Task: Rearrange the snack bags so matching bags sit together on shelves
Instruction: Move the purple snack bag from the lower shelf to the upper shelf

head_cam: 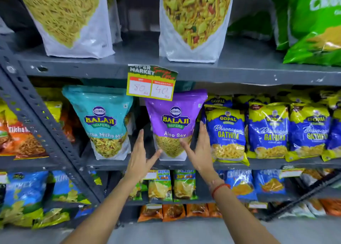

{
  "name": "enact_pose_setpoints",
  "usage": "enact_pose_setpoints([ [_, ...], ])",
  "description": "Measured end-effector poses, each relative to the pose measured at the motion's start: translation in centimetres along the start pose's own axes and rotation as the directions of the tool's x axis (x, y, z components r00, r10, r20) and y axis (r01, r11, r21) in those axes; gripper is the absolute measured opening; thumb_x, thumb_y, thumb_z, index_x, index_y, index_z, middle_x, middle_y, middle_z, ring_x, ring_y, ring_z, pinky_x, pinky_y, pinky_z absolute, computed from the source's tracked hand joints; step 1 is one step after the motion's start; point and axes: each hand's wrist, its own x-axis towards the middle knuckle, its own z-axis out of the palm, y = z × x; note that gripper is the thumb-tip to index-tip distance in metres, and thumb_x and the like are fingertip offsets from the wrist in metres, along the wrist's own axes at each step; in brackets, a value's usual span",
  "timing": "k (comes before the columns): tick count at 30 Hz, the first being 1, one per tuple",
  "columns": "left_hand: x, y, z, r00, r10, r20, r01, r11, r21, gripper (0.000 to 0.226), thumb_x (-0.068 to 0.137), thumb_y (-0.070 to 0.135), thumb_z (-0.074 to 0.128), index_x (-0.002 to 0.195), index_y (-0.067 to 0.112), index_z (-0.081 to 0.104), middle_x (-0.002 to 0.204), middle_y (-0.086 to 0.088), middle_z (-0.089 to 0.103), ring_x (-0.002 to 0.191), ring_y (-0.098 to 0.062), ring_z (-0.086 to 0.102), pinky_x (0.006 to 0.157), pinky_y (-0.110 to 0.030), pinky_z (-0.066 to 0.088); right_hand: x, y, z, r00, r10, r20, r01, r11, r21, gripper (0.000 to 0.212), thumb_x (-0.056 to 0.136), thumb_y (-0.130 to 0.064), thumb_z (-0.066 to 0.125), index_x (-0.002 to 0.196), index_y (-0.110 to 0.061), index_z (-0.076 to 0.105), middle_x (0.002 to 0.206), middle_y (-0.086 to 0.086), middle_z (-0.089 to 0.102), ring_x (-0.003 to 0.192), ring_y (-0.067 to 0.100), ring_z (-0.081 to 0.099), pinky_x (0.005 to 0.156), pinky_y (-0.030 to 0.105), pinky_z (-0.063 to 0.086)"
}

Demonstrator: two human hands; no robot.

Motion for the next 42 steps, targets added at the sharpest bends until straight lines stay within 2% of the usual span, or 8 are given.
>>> enact_pose_setpoints([
  [6, 4.0, -1.8, 0.8, 0.941, -0.179, 0.288, 0.194, 0.981, -0.022, 0.133, 0.049, 0.059, 0.082, 0.148, 0.026, 0.001, 0.157, 0.000, 0.020, 0.142, -0.018, 0.024, 0.112, -0.038, 0.030, 2.3, 2.5, 1.4, 0.939, 0.151, 0.309, -0.236, 0.936, 0.261, 0.095, 0.066, -0.011, 0.084, 0.141, -0.021, 0.025, 0.124, -0.021, 0.048, 0.108, -0.025, 0.046, 0.083, -0.002, 0.037],
  [10, 5.6, -1.7, 1.7, 0.913, -0.181, 0.365, 0.181, 0.983, 0.035, 0.104, 0.060, 0.025, 0.086, 0.142, 0.014, 0.023, 0.145, -0.008, 0.044, 0.133, -0.024, 0.041, 0.104, -0.036, 0.037, 3.6, 3.9, 2.2, 0.898, 0.212, 0.386, -0.308, 0.929, 0.204, 0.101, 0.062, -0.012, 0.087, 0.142, -0.013, 0.026, 0.130, 0.005, 0.055, 0.123, 0.019, 0.051, 0.101, 0.025, 0.047],
  [12, 5.8, -1.6, 2.2, 0.930, -0.191, 0.315, 0.187, 0.981, 0.043, 0.090, 0.063, 0.016, 0.084, 0.137, 0.010, 0.033, 0.138, -0.012, 0.052, 0.127, -0.027, 0.048, 0.100, -0.035, 0.039, 3.9, 4.1, 2.4, 0.887, 0.222, 0.404, -0.312, 0.935, 0.171, 0.099, 0.062, -0.014, 0.087, 0.140, -0.012, 0.027, 0.132, 0.012, 0.055, 0.125, 0.026, 0.051, 0.105, 0.042, 0.043],
  [16, 5.1, -1.3, 1.7, 0.944, -0.151, 0.292, 0.140, 0.988, 0.060, 0.084, 0.063, 0.016, 0.084, 0.133, 0.008, 0.038, 0.135, -0.013, 0.055, 0.125, -0.029, 0.050, 0.096, -0.036, 0.040, 2.9, 3.8, 1.7, 0.896, 0.203, 0.395, -0.285, 0.945, 0.163, 0.092, 0.064, -0.016, 0.086, 0.137, -0.012, 0.031, 0.129, 0.011, 0.058, 0.119, 0.022, 0.053, 0.102, 0.041, 0.045],
  [20, 2.8, 0.0, 0.6, 0.942, -0.103, 0.321, 0.076, 0.993, 0.094, 0.080, 0.062, 0.020, 0.085, 0.129, 0.007, 0.042, 0.132, -0.015, 0.057, 0.122, -0.032, 0.052, 0.092, -0.040, 0.045, -0.1, 3.2, 0.3, 0.930, 0.181, 0.320, -0.258, 0.941, 0.217, 0.088, 0.060, -0.017, 0.088, 0.132, -0.014, 0.038, 0.116, -0.001, 0.059, 0.108, 0.013, 0.054, 0.089, 0.027, 0.046],
  [30, -2.3, 7.5, -3.4, 0.918, 0.092, 0.387, -0.127, 0.990, 0.066, 0.079, 0.061, 0.037, 0.084, 0.126, 0.017, 0.045, 0.121, -0.008, 0.065, 0.107, -0.027, 0.060, 0.088, -0.040, 0.049, -8.0, -1.4, -6.7, 0.995, 0.086, 0.049, -0.098, 0.853, 0.513, 0.068, 0.051, -0.010, 0.090, 0.108, -0.022, 0.055, 0.110, 0.010, 0.068, 0.106, 0.020, 0.065, 0.087, 0.037, 0.056],
  [34, -2.0, 14.1, -5.7, 0.905, 0.258, 0.339, -0.255, 0.965, -0.055, 0.079, 0.061, 0.032, 0.085, 0.129, 0.018, 0.046, 0.119, 0.010, 0.057, 0.113, -0.006, 0.050, 0.087, -0.022, 0.038, -7.7, -4.9, -11.5, 0.995, 0.044, -0.095, 0.021, 0.809, 0.587, 0.068, 0.045, -0.009, 0.090, 0.104, -0.020, 0.057, 0.098, -0.001, 0.071, 0.098, 0.019, 0.066, 0.084, 0.033, 0.056],
  [42, 2.3, 25.2, -8.5, 0.844, 0.488, 0.223, -0.399, 0.848, -0.350, 0.069, 0.060, 0.039, 0.080, 0.117, 0.012, 0.053, 0.119, -0.005, 0.067, 0.110, -0.014, 0.063, 0.100, -0.039, 0.048, -1.3, -11.7, -21.6, 0.935, -0.150, -0.322, 0.319, 0.754, 0.574, 0.078, 0.046, -0.034, 0.090, 0.111, -0.024, 0.048, 0.094, -0.016, 0.073, 0.090, 0.001, 0.065, 0.080, 0.021, 0.053],
])
